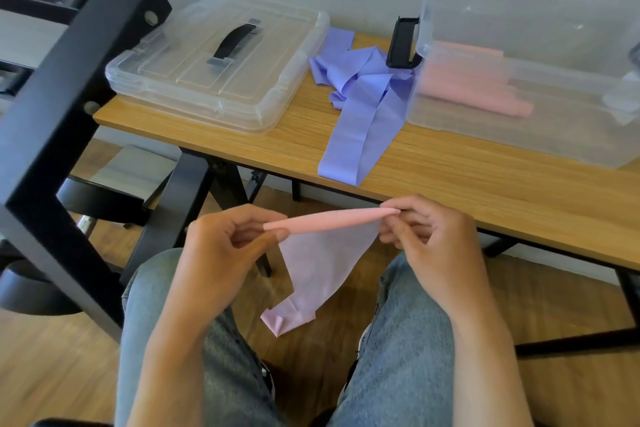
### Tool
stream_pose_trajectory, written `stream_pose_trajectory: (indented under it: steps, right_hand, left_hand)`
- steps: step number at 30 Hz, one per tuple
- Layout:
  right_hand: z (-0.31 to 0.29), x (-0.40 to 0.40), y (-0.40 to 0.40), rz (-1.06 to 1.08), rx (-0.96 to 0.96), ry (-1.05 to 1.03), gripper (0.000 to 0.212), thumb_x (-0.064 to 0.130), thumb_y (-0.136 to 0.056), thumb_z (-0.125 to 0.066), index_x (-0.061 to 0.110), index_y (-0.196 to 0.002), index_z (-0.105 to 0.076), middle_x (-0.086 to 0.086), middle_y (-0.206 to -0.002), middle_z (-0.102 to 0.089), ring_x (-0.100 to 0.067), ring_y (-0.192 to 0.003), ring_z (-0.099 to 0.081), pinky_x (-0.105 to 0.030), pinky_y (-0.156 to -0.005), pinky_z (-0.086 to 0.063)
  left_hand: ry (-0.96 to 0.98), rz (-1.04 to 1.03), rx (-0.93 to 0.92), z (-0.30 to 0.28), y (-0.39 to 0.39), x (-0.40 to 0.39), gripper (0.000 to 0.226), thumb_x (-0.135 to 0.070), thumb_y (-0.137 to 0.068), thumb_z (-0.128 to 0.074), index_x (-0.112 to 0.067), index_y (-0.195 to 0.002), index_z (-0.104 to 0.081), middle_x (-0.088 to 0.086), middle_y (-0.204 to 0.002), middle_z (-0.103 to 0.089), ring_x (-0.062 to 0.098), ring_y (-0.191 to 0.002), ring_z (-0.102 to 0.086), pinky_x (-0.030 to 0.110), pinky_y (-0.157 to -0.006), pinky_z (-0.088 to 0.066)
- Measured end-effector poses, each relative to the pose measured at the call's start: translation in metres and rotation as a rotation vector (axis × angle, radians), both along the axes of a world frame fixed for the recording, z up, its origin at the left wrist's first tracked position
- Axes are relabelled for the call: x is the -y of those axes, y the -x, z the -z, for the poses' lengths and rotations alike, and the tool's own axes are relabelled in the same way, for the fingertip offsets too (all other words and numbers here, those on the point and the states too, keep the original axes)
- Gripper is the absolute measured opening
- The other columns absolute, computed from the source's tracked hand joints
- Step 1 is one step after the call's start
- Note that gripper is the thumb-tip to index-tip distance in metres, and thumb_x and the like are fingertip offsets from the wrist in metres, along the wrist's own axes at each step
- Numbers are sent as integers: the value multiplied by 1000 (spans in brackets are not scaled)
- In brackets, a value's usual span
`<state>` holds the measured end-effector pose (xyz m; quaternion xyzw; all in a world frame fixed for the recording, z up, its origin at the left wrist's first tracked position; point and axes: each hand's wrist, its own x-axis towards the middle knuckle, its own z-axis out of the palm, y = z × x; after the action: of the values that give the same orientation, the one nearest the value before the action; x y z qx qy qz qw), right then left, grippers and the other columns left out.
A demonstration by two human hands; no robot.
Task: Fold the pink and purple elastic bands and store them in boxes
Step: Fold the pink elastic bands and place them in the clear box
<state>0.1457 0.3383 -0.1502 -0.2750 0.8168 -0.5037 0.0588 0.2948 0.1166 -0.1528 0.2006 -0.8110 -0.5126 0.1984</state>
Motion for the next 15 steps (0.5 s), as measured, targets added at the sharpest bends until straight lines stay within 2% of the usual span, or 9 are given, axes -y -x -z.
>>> stream_pose_trajectory:
  steps: [2,3,7,9,12,14,15]
  right_hand:
    - [0,-1,1,-26,49,7,19,10,-101,-65,28,-102,-72,5,-73,-75,-12,-63,-74,-39,-65,-62]
    - [0,-1,0,-37,81,38,17,10,-101,-64,25,-103,-71,2,-73,-75,-14,-63,-75,-38,-65,-62]
    - [-7,1,-2,-52,260,268,17,0,-99,-64,10,-110,-73,-6,-90,-80,-21,-87,-79,-33,-78,-64]
    - [-10,0,-3,-68,319,356,16,11,-97,-66,5,-110,-73,-10,-94,-80,-26,-90,-79,-34,-80,-64]
    - [-12,0,-4,-58,277,368,15,14,-95,-66,4,-104,-73,-10,-92,-80,-27,-86,-79,-36,-77,-65]
    - [-9,-2,-2,-50,251,336,13,8,-94,-69,7,-106,-74,-7,-95,-80,-24,-88,-79,-38,-79,-65]
    - [-8,-3,-1,-50,250,310,18,7,-93,-71,12,-111,-74,-4,-98,-81,-22,-90,-79,-36,-81,-64]
  left_hand:
    - [0,-16,-5,2,1,-1,23,-21,-84,-76,-21,-107,-76,-11,-89,-78,7,-81,-76,23,-77,-62]
    - [-22,-21,-13,3,1,-1,23,-21,-85,-75,-19,-108,-75,-9,-87,-78,10,-78,-76,24,-75,-63]
    - [-185,-23,-100,1,5,-6,22,-19,-90,-69,-10,-110,-68,5,-83,-77,21,-73,-76,31,-72,-64]
    - [-308,-41,-169,-2,4,-7,23,-20,-90,-70,-8,-109,-68,9,-84,-77,25,-76,-76,33,-74,-64]
    - [-367,-42,-208,-7,3,-7,23,-34,-95,-69,-11,-102,-73,12,-83,-76,29,-77,-75,34,-74,-65]
    - [-312,-22,-182,-7,1,-4,16,-25,-94,-71,-11,-101,-73,9,-88,-77,28,-79,-76,34,-74,-65]
    - [-274,-12,-161,-7,0,-2,17,-19,-89,-72,-11,-105,-72,8,-91,-78,27,-82,-77,34,-75,-65]
